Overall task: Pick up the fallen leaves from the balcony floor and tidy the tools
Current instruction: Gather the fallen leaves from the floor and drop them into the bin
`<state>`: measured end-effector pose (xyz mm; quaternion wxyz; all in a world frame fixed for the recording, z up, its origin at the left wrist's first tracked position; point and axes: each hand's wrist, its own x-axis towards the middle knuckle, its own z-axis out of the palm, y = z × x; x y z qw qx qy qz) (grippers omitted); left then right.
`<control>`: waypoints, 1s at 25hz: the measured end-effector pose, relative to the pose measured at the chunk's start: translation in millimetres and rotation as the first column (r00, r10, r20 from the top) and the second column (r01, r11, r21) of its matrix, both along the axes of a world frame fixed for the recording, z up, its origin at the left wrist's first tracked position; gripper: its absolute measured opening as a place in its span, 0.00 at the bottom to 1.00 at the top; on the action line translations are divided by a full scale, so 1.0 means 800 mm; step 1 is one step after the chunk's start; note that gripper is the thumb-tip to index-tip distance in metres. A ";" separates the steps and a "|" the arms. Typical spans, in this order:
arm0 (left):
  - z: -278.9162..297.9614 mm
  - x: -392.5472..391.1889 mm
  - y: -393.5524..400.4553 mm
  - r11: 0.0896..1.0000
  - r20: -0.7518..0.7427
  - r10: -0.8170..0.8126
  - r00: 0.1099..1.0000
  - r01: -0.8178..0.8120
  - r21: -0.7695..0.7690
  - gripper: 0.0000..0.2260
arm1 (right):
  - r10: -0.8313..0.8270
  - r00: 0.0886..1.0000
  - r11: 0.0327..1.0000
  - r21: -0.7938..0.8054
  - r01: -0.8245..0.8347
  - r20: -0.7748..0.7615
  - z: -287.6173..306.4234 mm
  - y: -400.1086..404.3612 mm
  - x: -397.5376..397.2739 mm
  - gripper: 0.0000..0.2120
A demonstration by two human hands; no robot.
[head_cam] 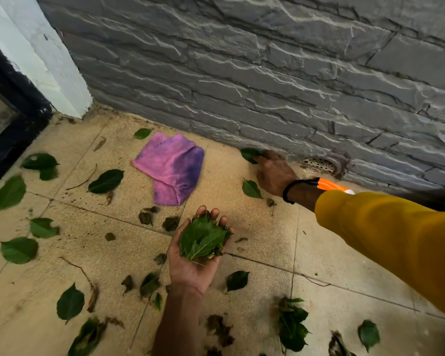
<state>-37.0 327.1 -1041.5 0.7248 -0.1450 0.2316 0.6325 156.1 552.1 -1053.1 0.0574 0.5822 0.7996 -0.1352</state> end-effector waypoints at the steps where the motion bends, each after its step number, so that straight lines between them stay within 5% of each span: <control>1: 0.001 -0.002 0.000 1.000 0.000 0.009 1.000 -0.009 0.002 0.18 | 0.007 1.000 1.000 0.014 -0.007 -0.015 -0.002 0.002 0.002 0.22; 7: 0.001 0.000 0.005 1.000 0.004 0.008 1.000 -0.008 0.007 0.17 | 0.009 0.984 0.999 0.039 -0.002 -0.176 0.001 -0.014 0.016 0.09; 13: -0.004 0.017 0.010 1.000 0.039 -0.012 0.999 0.013 -0.019 0.18 | 0.417 0.904 0.904 0.145 -0.402 -0.094 0.016 -0.076 0.033 0.13; 16: -0.003 0.025 0.012 1.000 0.058 -0.026 0.998 0.027 -0.008 0.18 | 0.206 0.972 0.958 0.226 -0.177 -0.114 0.028 -0.054 0.058 0.08; 19: -0.005 0.025 0.010 0.999 0.050 -0.036 0.998 0.037 -0.011 0.18 | -0.125 0.992 0.985 0.117 0.128 -0.034 0.027 -0.014 0.100 0.08; 25: -0.009 0.017 0.010 1.000 0.043 -0.016 0.999 0.017 -0.010 0.18 | -0.096 0.981 0.987 -0.112 0.116 0.169 0.013 -0.002 0.101 0.14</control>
